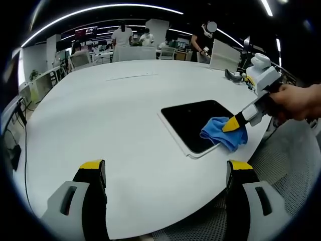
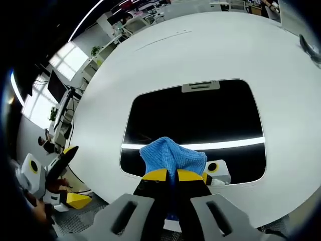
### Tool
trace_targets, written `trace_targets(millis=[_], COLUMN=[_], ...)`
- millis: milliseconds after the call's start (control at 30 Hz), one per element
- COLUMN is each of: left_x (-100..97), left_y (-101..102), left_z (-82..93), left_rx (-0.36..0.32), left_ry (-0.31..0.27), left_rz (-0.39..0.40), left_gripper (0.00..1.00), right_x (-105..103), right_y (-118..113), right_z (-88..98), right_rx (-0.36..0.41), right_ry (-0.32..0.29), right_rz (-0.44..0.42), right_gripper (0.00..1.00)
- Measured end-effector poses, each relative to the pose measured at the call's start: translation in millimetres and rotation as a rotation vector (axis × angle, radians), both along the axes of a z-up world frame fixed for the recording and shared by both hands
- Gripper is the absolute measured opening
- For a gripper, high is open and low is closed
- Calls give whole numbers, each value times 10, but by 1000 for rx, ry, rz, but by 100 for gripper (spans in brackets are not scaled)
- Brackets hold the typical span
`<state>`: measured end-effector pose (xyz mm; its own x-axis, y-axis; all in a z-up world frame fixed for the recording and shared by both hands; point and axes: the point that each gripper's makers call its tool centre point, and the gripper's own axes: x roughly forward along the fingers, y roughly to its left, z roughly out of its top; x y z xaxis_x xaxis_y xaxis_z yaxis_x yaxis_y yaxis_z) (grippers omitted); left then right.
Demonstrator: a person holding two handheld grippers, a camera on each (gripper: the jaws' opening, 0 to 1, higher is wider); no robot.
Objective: Wipe the mirror surface with the cleaning cloth until all visible marks leave the cleaned area.
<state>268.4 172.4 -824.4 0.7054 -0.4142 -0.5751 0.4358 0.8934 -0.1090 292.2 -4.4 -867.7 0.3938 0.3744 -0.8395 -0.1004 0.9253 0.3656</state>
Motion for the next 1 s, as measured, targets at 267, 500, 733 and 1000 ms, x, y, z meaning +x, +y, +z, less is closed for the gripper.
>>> trace_targets(millis=[267,500,733,1000], left_x=[0,0,13,23], left_y=[3,18,25,57], left_z=[-19,-31,-10,-17], left_rx=[8,17,26,15], left_ry=[4,6,-7,-5], left_rz=[-5,-8,-18,1], left_gripper=[99,98,99,99], right_x=[283,578,799,1011], right_y=[28,45,40,40], right_z=[-8,-28,-19,-8], right_rx=[-22,-35,-41,-29], right_ry=[-26,-43,-54,-56], right_rz=[11,17,16,2], right_gripper=[0,0,0,0])
